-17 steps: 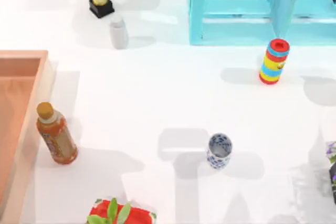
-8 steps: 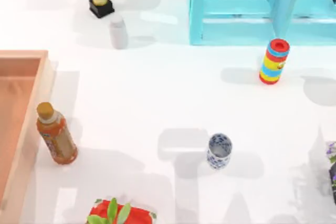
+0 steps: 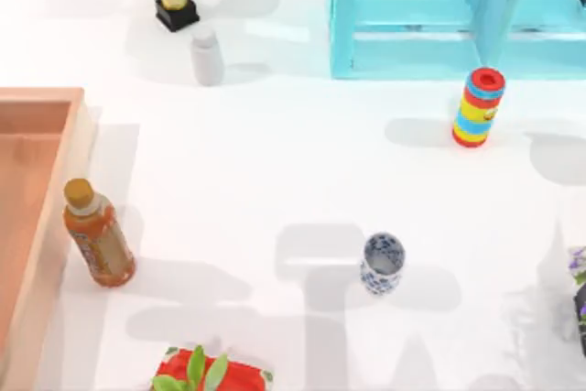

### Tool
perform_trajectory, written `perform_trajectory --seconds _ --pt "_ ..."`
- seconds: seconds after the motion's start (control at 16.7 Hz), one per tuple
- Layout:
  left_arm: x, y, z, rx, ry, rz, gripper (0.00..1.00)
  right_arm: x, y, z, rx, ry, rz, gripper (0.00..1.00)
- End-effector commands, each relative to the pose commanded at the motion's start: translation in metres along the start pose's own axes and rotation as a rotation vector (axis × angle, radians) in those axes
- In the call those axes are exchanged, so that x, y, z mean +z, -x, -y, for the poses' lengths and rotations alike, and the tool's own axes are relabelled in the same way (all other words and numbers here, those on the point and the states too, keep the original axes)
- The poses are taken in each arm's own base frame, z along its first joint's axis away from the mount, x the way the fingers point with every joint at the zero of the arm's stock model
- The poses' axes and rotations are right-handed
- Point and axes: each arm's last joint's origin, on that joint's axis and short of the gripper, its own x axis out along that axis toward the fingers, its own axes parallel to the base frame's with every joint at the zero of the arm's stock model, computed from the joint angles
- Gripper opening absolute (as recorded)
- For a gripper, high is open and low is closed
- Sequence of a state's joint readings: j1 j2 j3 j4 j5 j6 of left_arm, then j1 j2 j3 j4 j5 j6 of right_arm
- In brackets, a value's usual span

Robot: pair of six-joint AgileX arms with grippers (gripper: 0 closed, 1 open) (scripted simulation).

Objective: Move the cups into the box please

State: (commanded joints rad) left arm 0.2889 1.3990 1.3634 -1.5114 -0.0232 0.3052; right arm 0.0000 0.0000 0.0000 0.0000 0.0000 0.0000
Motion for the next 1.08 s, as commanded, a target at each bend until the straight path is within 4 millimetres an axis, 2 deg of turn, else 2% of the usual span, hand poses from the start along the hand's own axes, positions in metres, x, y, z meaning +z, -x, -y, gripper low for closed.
perform_trajectory --seconds 0.18,0.3,0.42,0.48,0.54,0.66,0.78,0.96,1.08 --pt "0.01 0.002 0.005 -0.004 0.0 -0.005 1.0 0.0 0.0 0.0 0.0 0.0 0.0 1.0" --pt "0.032 0.004 0.018 -0.009 0.0 -0.013 1.0 0.0 0.0 0.0 0.0 0.0 0.0 1.0" --pt "0.064 0.006 0.044 -0.014 -0.001 -0.02 1.0 0.0 0.0 0.0 0.0 0.0 0.0 1.0" --pt "0.081 0.006 0.065 -0.015 -0.004 -0.024 1.0 0.0 0.0 0.0 0.0 0.0 0.0 1.0" --pt "0.098 0.004 0.09 -0.015 -0.006 -0.029 1.0 0.0 0.0 0.0 0.0 0.0 0.0 1.0" --pt "0.124 -0.003 0.153 -0.011 -0.009 -0.043 1.0 0.0 0.0 0.0 0.0 0.0 0.0 1.0" --pt "0.134 -0.016 0.23 -0.003 -0.01 -0.053 1.0 0.0 0.0 0.0 0.0 0.0 0.0 1.0" --pt "0.116 -0.037 0.339 0.002 -0.008 -0.048 1.0 0.0 0.0 0.0 0.0 0.0 0.0 1.0" --pt "0.094 -0.049 0.393 -0.006 -0.005 -0.036 1.0 0.0 0.0 0.0 0.0 0.0 0.0 1.0"
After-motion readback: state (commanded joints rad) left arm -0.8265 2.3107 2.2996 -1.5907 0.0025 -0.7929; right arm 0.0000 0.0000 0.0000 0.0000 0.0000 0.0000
